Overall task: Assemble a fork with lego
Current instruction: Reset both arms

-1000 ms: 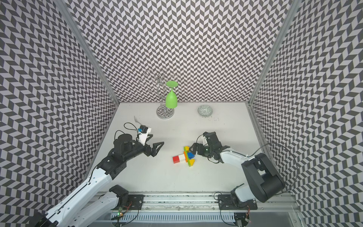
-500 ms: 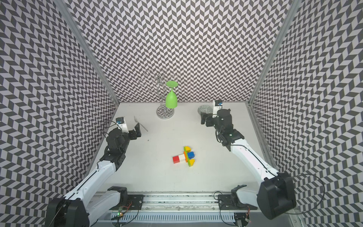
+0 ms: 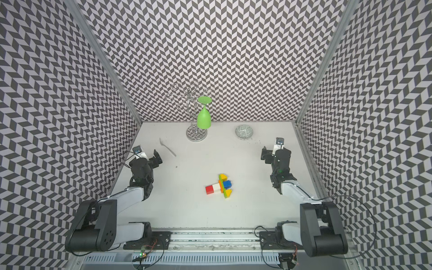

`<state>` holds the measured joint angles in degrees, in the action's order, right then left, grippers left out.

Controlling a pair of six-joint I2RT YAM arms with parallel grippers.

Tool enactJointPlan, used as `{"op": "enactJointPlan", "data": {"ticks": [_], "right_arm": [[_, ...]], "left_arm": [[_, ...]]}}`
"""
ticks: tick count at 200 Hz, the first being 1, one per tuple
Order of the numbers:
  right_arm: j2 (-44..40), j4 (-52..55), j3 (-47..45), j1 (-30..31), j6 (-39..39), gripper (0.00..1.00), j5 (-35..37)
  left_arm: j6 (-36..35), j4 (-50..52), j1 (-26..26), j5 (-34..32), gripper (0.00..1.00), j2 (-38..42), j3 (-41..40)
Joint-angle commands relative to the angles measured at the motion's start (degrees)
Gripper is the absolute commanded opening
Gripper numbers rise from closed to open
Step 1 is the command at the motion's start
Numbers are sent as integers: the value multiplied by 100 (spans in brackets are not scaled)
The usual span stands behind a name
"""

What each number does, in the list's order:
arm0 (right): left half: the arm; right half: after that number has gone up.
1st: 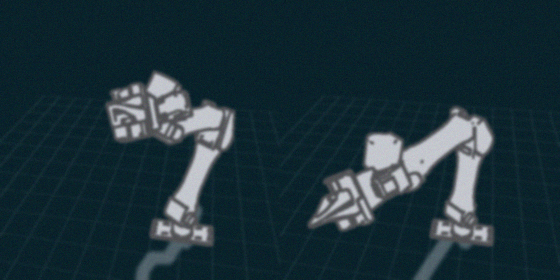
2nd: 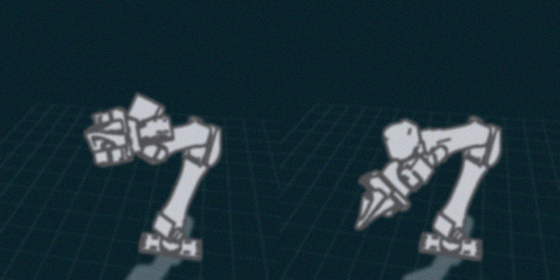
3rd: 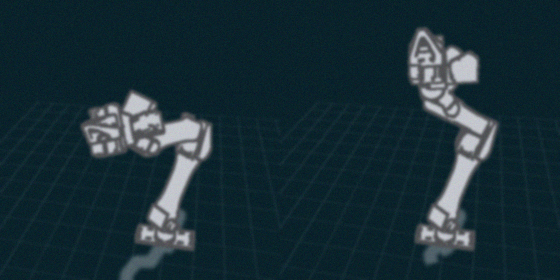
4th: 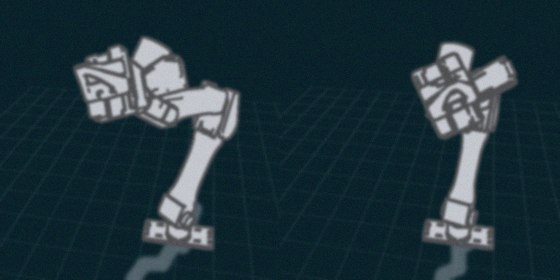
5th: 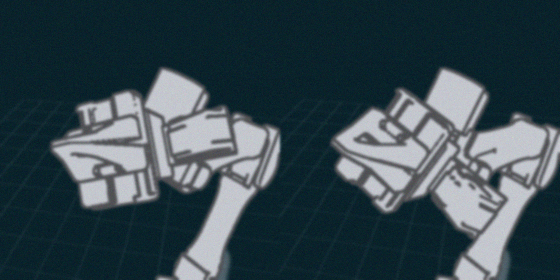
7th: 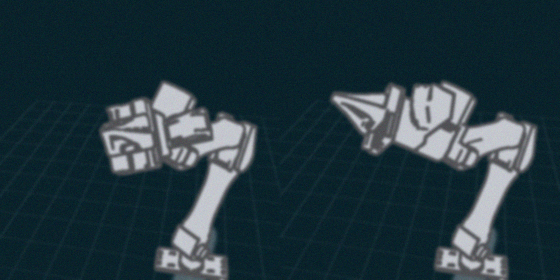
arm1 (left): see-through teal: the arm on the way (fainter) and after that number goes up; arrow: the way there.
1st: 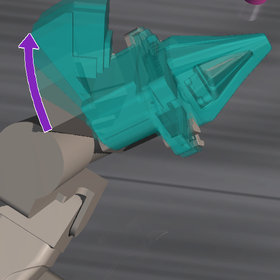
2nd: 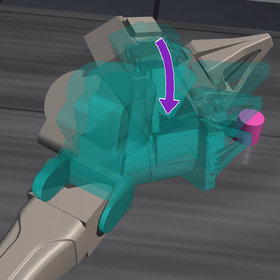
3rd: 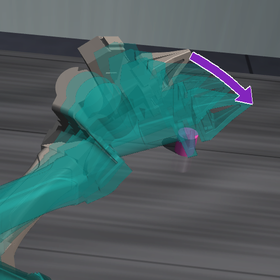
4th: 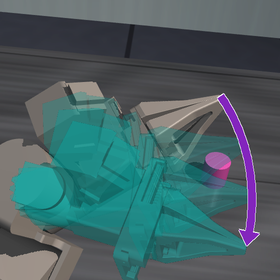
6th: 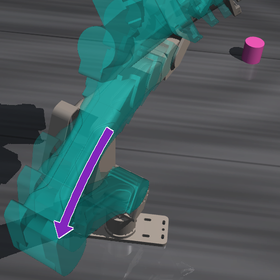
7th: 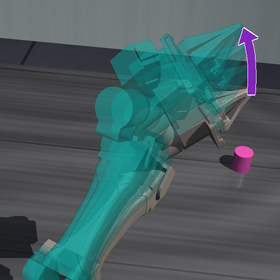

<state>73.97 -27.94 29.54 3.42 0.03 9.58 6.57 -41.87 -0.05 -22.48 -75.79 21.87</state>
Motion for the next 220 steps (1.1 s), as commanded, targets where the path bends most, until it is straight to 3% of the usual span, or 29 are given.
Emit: {"op": "enactJointPlan", "data": {"ticks": [1,37,79,131,177,187,202,220], "right_arm": [[179,-1057,-39,-102,111,99,-66],[553,-1786,-272,-186,140,100,-510],[730,-2096,-462,-273,109,99,-1242],[1626,-5523,-1959,-273,162,99,-1549],[1421,-4237,-1413,-275,64,99,-1117],[1418,-4185,-1391,-273,67,99,-1122],[1426,-4232,-1398,-273,71,99,-1126],[1418,-4229,-1406,-272,76,99,-1128]], "left_arm": [[-431,-777,-49,-50,98,-57,-74],[-623,-1026,-102,547,99,-251,-229],[-753,-1520,-74,779,99,-382,-494],[-925,-1608,190,562,98,-371,-550],[-955,-1611,467,163,98,-410,-530],[-751,-1640,480,328,98,-292,-624],[-609,-2523,501,754,99,-334,-990],[-707,-3548,628,285,99,-816,-1227]]}}
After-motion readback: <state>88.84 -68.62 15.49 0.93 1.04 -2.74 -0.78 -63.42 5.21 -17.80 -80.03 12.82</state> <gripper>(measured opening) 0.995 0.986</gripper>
